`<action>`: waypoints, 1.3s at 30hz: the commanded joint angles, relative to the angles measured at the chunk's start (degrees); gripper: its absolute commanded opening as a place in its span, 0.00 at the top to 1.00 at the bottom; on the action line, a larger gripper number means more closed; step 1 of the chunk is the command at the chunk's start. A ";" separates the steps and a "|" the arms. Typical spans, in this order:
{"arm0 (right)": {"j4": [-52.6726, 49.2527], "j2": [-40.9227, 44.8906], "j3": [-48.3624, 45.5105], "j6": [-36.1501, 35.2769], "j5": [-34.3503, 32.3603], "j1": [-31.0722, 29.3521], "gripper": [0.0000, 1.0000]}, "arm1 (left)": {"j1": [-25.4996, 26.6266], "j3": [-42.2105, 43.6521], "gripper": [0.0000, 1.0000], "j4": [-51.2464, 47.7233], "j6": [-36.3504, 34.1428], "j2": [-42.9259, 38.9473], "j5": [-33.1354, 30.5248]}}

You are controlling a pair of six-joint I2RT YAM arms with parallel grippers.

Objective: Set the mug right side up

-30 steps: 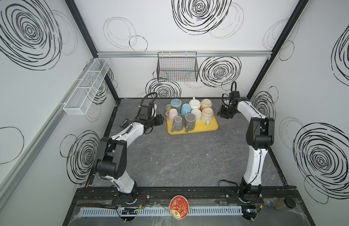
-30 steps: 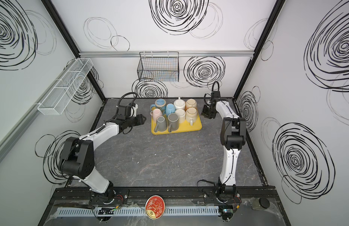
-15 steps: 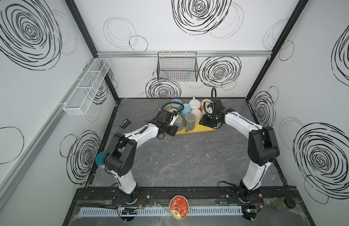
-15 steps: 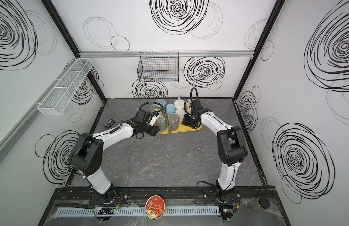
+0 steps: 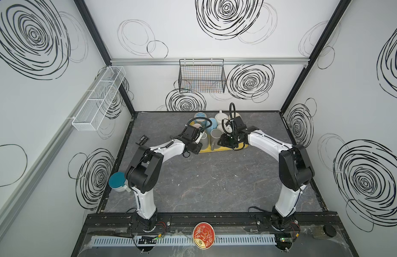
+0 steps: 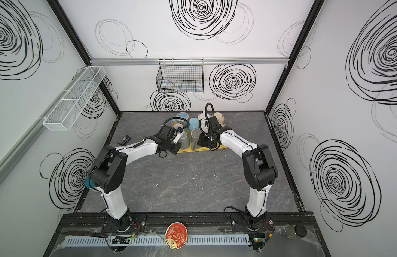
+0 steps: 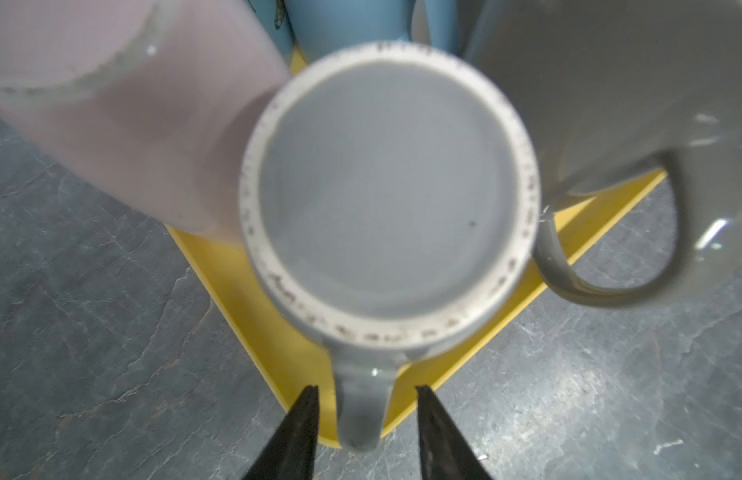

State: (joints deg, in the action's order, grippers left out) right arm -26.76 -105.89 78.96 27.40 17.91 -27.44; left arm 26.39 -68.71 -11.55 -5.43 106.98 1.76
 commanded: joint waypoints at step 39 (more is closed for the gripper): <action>42.06 16.61 -9.81 27.24 15.11 2.08 0.57 | -5.50 19.31 1.00 47.18 51.53 -30.62 10.67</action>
State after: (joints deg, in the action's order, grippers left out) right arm 5.85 -90.19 69.84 49.28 28.38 -24.53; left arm 20.97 -50.13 16.95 34.06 78.78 10.68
